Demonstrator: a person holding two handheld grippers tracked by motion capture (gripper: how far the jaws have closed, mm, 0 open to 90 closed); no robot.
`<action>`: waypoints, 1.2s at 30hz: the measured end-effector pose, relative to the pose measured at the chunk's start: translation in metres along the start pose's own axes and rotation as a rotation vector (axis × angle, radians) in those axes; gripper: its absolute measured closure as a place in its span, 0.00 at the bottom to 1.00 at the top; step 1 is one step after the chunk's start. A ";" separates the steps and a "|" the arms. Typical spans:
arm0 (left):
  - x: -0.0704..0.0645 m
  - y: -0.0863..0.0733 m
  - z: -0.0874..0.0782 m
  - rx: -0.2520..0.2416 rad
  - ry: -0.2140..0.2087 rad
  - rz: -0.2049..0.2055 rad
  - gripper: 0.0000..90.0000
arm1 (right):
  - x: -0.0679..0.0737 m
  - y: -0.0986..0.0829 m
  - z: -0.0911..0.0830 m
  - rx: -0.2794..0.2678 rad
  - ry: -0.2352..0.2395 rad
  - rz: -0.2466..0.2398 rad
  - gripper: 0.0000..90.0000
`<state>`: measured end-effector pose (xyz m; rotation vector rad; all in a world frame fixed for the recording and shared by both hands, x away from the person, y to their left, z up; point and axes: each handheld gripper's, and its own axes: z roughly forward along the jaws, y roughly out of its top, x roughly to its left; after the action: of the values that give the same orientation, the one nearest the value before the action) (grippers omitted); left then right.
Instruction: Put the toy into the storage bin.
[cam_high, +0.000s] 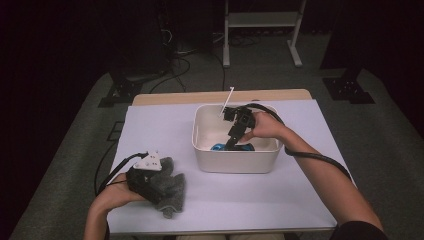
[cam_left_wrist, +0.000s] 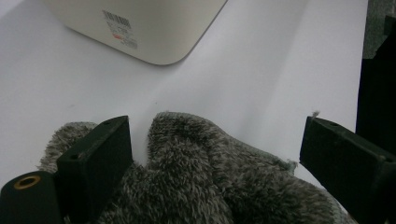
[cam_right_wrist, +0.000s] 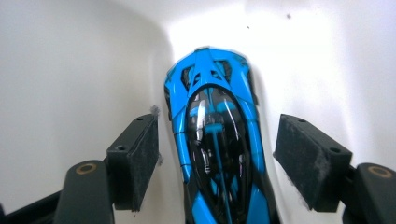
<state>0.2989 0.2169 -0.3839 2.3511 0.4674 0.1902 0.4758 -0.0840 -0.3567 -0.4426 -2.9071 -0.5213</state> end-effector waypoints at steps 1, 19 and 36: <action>0.000 0.000 0.000 0.000 -0.001 0.003 0.10 | 0.000 -0.001 0.000 0.001 0.000 -0.006 0.32; -0.004 0.002 0.001 0.001 -0.006 0.002 0.10 | 0.011 -0.026 -0.040 -0.143 -0.007 0.013 0.32; -0.003 0.001 0.002 -0.002 -0.003 0.001 0.10 | 0.026 -0.048 -0.079 -0.214 -0.035 0.029 0.32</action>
<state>0.2969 0.2133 -0.3847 2.3498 0.4650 0.1876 0.4440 -0.1491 -0.2937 -0.5251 -2.8841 -0.8326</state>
